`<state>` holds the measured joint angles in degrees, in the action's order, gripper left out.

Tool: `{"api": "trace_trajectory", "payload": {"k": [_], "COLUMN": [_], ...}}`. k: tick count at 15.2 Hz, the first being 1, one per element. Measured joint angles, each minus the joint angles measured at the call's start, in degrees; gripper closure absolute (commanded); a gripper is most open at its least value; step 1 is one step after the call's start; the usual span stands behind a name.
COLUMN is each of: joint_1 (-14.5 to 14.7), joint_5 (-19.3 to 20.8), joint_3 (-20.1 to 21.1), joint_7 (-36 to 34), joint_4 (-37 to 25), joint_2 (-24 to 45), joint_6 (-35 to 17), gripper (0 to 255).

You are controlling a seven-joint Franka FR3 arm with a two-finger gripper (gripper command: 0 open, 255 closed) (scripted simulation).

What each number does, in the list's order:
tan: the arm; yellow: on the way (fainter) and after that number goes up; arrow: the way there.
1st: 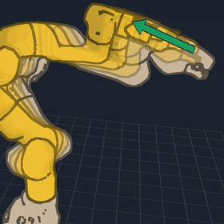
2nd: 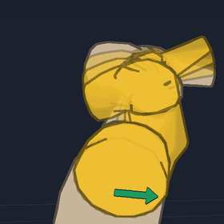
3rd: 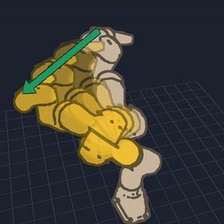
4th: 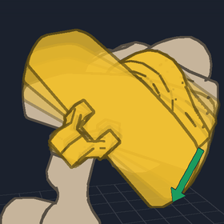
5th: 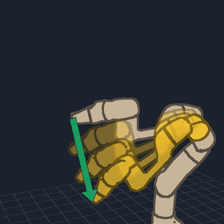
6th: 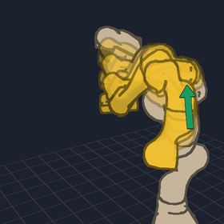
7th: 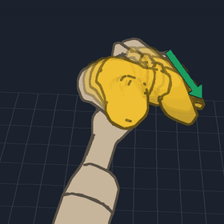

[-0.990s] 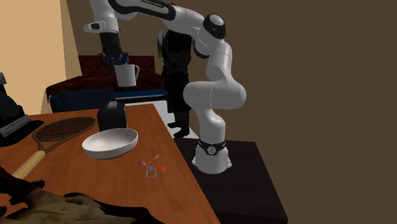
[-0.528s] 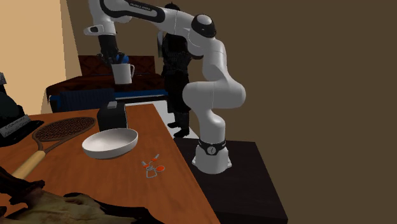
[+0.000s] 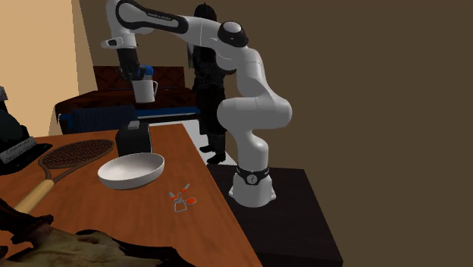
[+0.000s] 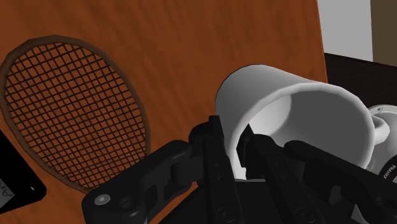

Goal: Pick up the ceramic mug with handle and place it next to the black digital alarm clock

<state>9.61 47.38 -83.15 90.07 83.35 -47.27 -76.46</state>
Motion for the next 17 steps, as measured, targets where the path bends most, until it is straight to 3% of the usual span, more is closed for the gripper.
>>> {"api": "trace_trajectory", "payload": {"k": [17], "joint_1": [-3.65], "joint_5": [3.88], "joint_3": [-2.57], "joint_7": [-3.28], "joint_4": [11.82], "joint_2": [-4.72], "joint_6": [-9.37], "gripper": [255]}}
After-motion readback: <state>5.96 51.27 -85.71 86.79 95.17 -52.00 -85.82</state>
